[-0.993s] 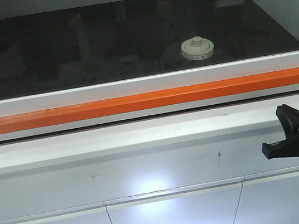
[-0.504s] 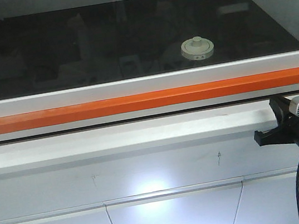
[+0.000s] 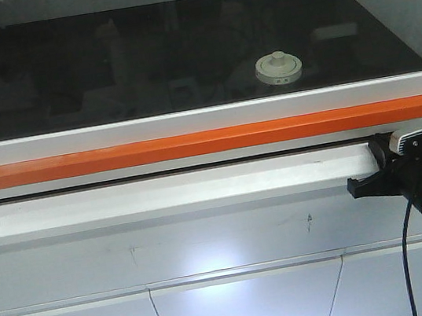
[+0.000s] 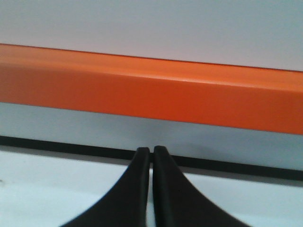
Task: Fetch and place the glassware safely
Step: 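Move both grippers up to the orange bar on the hood sash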
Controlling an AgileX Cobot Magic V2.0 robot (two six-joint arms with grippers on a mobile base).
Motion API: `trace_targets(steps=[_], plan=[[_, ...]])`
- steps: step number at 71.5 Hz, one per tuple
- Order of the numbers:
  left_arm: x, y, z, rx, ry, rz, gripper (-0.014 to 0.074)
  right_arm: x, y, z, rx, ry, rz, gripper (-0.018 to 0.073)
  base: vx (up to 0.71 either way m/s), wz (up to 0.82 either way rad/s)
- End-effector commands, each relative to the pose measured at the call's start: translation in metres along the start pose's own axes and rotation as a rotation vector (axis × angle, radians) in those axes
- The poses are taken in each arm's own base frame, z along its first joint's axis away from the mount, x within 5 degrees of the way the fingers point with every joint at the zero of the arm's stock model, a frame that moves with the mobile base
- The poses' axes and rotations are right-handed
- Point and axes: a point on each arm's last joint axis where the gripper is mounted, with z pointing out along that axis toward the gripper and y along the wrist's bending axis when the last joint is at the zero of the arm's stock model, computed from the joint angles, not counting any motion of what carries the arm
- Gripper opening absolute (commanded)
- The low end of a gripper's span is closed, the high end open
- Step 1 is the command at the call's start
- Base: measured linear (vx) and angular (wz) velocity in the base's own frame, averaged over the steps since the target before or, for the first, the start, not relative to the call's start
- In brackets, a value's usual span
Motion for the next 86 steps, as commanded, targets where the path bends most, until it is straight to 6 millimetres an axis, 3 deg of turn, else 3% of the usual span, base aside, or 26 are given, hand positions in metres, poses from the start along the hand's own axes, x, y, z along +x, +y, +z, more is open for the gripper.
trace_targets(steps=[1, 23, 54, 69, 86], plan=[[-0.014, -0.002, 0.002, 0.011, -0.096, -0.007, -0.0007, -0.02, -0.002, 0.005, 0.011, -0.127, -0.017, -0.0003, 0.0, 0.0], [-0.014, -0.002, 0.002, 0.011, -0.096, -0.007, -0.0007, -0.026, -0.006, 0.021, 0.028, -0.153, -0.013, -0.0003, 0.0, 0.0], [-0.014, -0.002, 0.002, 0.011, -0.091, -0.006, -0.0007, -0.03, -0.007, 0.02, 0.029, -0.191, -0.013, -0.0003, 0.0, 0.0], [-0.002, -0.001, 0.017, 0.007, -0.044, 0.116, -0.0007, -0.03, -0.007, 0.02, 0.029, -0.19, -0.013, -0.0003, 0.0, 0.0], [0.013, 0.0, 0.043, 0.013, -0.086, 0.113, -0.0007, -0.03, -0.007, 0.02, 0.029, -0.19, -0.013, -0.0003, 0.0, 0.0]])
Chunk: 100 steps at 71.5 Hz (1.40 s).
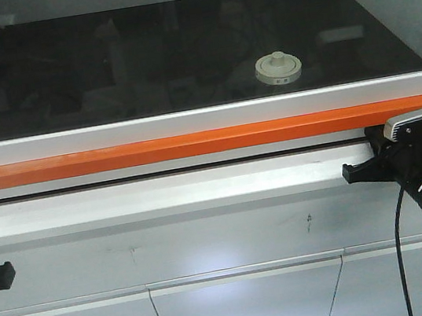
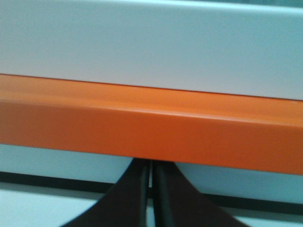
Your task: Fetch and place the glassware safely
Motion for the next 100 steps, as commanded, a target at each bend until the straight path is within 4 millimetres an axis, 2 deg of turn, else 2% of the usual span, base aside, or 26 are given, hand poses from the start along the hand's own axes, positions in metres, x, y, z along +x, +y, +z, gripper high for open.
trace_targets(steps=[1, 24, 41, 55, 66, 86, 100], plan=[[-0.01, 0.0, 0.013, -0.002, -0.135, -0.004, -0.0007, -0.025, -0.002, 0.002, 0.01, -0.157, -0.015, -0.0003, 0.0, 0.0], [0.024, -0.002, 0.045, 0.005, -0.079, -0.017, -0.0007, -0.025, -0.002, 0.002, 0.01, -0.159, -0.015, -0.0003, 0.0, 0.0], [0.025, -0.002, 0.081, 0.006, -0.073, -0.017, -0.0007, -0.025, -0.002, 0.002, 0.01, -0.159, -0.015, -0.0003, 0.0, 0.0], [0.025, -0.001, 0.104, 0.0, -0.071, -0.021, -0.0007, -0.025, -0.002, 0.002, 0.01, -0.158, -0.015, -0.0003, 0.0, 0.0], [0.021, 0.0, 0.109, -0.002, -0.092, -0.021, -0.0007, -0.025, -0.002, 0.002, 0.01, -0.158, -0.015, -0.0003, 0.0, 0.0], [0.012, 0.0, 0.108, -0.006, -0.19, -0.022, -0.0007, -0.025, -0.002, 0.002, 0.01, -0.158, -0.015, -0.0003, 0.0, 0.0], [0.012, 0.0, 0.108, -0.006, -0.194, -0.022, -0.0007, -0.026, -0.002, 0.002, 0.01, -0.167, -0.015, -0.0003, 0.0, 0.0]])
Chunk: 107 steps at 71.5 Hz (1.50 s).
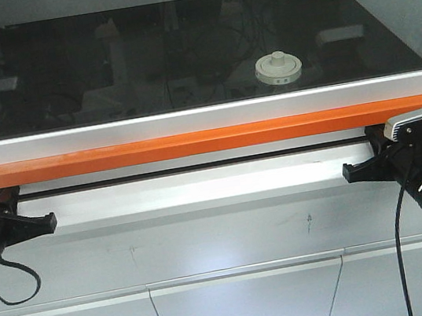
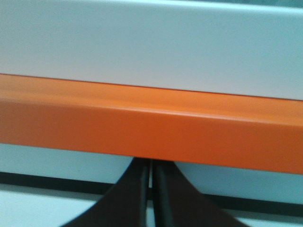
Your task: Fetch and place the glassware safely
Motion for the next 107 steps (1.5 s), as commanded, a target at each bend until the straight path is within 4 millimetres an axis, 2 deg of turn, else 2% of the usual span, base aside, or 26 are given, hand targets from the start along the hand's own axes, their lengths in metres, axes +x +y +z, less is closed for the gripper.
trace_targets(steps=[1, 29, 51, 72, 94, 107], plan=[[-0.032, 0.001, 0.0, -0.012, -0.229, -0.009, -0.0007, -0.026, -0.002, 0.002, 0.01, -0.164, -0.014, -0.0003, 0.0, 0.0], [-0.042, -0.003, -0.004, 0.03, -0.291, -0.007, -0.0007, -0.031, -0.002, 0.001, 0.008, -0.213, -0.011, -0.0003, 0.0, 0.0], [-0.073, -0.002, -0.01, 0.028, -0.354, 0.003, -0.0007, -0.052, -0.003, -0.007, 0.013, -0.28, -0.018, -0.0003, 0.0, 0.0], [-0.093, -0.001, -0.023, 0.023, -0.408, 0.008, -0.0007, -0.069, -0.004, -0.015, 0.018, -0.312, -0.025, -0.0003, 0.0, 0.0], [-0.133, 0.002, -0.03, 0.015, -0.475, 0.019, -0.0007, -0.092, -0.005, -0.022, 0.022, -0.361, -0.028, -0.0003, 0.0, 0.0], [-0.161, 0.003, -0.035, 0.008, -0.517, 0.025, -0.0007, -0.126, -0.007, -0.021, 0.015, -0.411, -0.056, -0.0003, 0.0, 0.0]])
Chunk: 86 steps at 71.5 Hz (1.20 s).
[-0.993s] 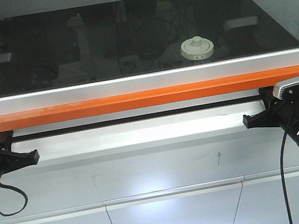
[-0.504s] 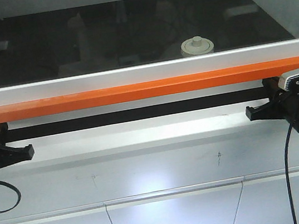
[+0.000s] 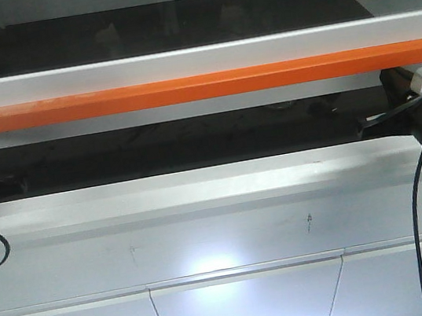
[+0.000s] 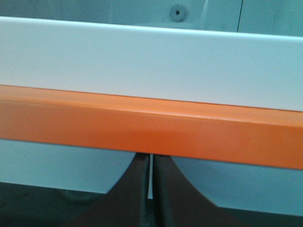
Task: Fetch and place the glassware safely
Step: 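Lift the sash upward with both grippers to open the hood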
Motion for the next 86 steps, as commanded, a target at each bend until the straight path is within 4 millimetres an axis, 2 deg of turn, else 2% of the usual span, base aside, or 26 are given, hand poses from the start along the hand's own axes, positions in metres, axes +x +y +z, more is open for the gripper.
trace_targets(steps=[1, 13, 25, 49, 64, 86], plan=[[-0.073, 0.003, -0.008, -0.011, -0.405, 0.002, -0.0007, -0.048, -0.004, 0.005, 0.003, -0.204, -0.027, -0.0003, 0.0, 0.0], [-0.099, 0.004, -0.014, -0.017, -0.458, 0.008, -0.0007, -0.075, -0.006, 0.004, 0.012, -0.267, -0.038, -0.0003, 0.0, 0.0], [-0.111, 0.005, -0.022, -0.021, -0.467, 0.011, -0.0007, -0.082, -0.007, 0.001, 0.014, -0.261, -0.033, -0.0003, 0.0, 0.0], [-0.114, 0.006, -0.028, -0.023, -0.43, 0.012, -0.0007, -0.089, -0.008, -0.004, 0.014, -0.25, -0.004, -0.0003, 0.0, 0.0], [-0.112, 0.006, -0.033, -0.023, -0.328, 0.0, -0.0007, -0.086, -0.008, -0.007, 0.019, -0.143, -0.007, -0.0003, 0.0, 0.0], [-0.11, 0.005, -0.059, -0.024, -0.269, -0.022, -0.0007, -0.097, -0.009, -0.023, 0.027, -0.087, 0.034, -0.0003, 0.0, 0.0]])
